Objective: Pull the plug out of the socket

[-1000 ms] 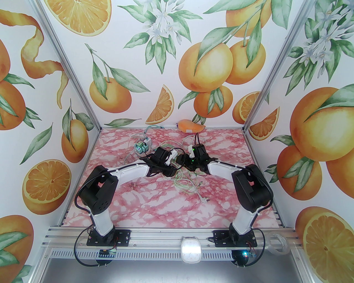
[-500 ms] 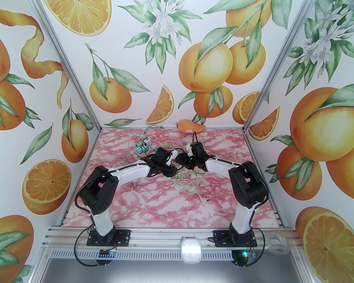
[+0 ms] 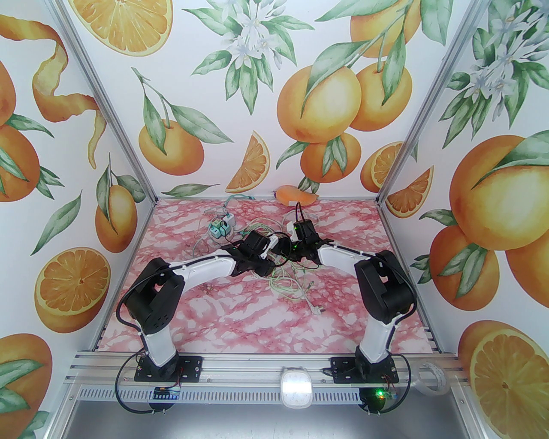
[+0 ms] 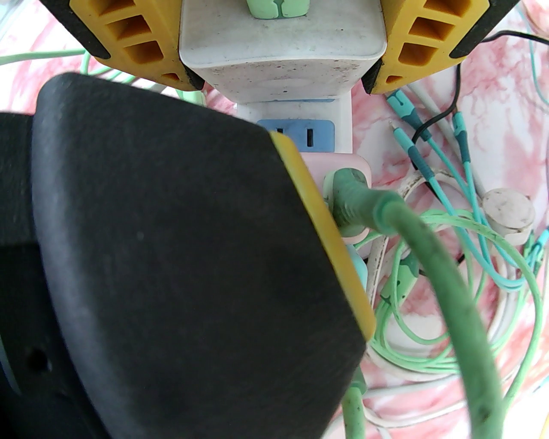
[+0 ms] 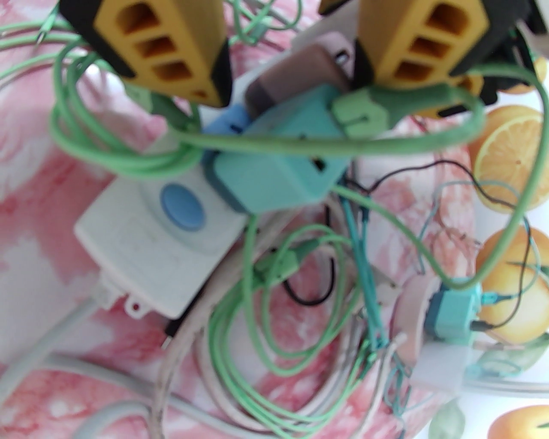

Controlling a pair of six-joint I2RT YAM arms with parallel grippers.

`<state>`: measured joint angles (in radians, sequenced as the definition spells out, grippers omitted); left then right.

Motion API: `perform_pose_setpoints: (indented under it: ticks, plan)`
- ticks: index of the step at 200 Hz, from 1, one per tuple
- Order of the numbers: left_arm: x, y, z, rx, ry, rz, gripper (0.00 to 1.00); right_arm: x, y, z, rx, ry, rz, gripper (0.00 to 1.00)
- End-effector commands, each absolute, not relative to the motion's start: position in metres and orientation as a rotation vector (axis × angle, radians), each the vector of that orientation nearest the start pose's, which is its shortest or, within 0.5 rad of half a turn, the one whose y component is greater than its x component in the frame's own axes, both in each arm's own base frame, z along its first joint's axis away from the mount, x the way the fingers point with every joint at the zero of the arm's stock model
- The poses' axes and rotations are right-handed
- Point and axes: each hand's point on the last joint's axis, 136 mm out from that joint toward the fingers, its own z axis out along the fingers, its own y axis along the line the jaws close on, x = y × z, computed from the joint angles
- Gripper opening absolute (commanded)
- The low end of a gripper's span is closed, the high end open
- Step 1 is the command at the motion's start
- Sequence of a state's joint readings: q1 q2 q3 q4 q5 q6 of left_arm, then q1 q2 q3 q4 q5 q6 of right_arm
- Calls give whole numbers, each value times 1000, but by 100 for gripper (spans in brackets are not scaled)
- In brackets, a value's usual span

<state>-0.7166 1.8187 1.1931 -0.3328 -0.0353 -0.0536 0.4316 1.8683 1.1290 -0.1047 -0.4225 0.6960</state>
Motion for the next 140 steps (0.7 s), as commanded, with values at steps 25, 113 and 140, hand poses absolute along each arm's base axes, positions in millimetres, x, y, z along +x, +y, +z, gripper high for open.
perform_pose_setpoints:
  ticks: [25,113,140]
  plan:
    - [387,-290,129,512,2355,-459,44,357,232,9,161,2836,737,51]
    - [377,-289,147,608,2249,-229,41,356,236,7,143,2842,730,51]
    - [372,-290,149,608,2217,-235,41,355,238,4,139,2851,724,51]
